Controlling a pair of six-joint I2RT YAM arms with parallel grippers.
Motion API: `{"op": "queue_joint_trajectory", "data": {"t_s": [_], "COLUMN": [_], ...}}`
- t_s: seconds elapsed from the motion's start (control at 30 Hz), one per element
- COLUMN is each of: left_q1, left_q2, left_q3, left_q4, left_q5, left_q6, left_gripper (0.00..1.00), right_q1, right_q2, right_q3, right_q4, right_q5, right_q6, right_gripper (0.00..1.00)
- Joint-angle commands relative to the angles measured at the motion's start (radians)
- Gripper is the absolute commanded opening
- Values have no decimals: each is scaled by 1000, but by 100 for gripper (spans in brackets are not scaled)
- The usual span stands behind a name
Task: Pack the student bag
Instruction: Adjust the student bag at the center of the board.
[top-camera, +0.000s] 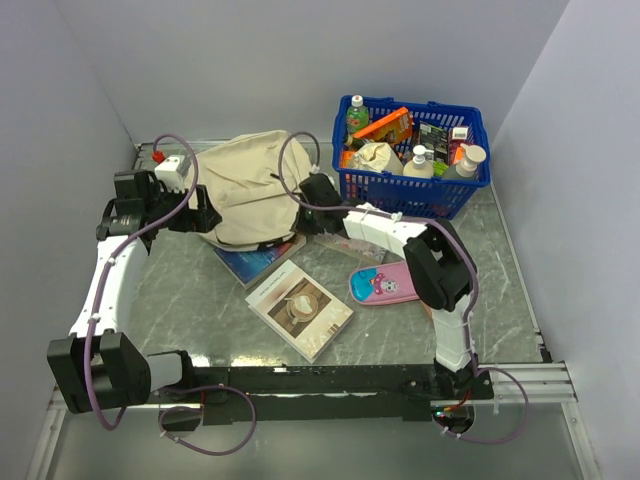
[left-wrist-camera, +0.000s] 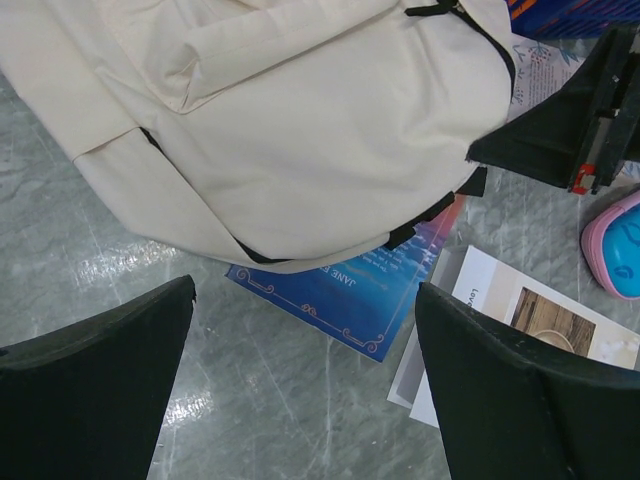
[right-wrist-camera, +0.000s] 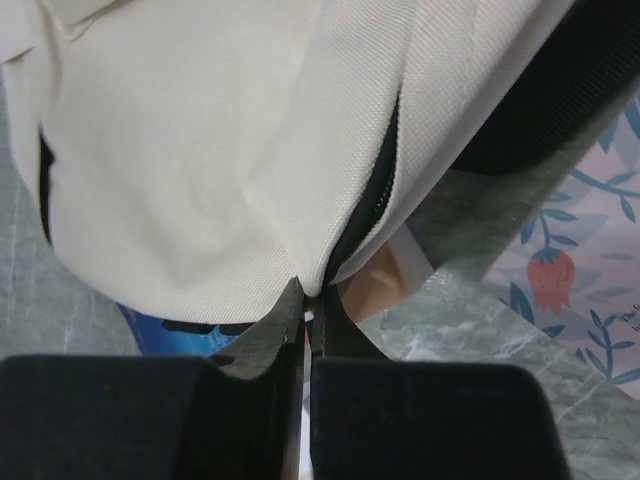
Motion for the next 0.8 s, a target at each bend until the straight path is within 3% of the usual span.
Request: {"op": "queue_joint_trajectory", "data": {"t_s": [0.0, 0.2, 0.33, 0.57, 0.77], "left_q1": [3, 8, 17, 29, 31], "left_q2": [-36, -49, -50, -42, -61], "left_q3": [-1, -27, -30, -21, -30], "left_q4": [24, 63, 80, 93, 109], "left_q5": [-4, -30, -35, -44, -46], "left_q6": [6, -19, -56, -66, -71], "left_gripper": [97, 98, 98, 98, 98], "right_q1": [4, 53, 77, 113, 128], "right_q2": [-55, 17, 9, -168, -401], "right_q3": [156, 580, 661, 419, 17], "right_q4": [27, -152, -187, -177, -122], "right_q5": [-61, -201, -325, -495, -532], "right_q6": [-56, -178, -259, -400, -442], "right_gripper": [0, 0, 0, 0, 0]}}
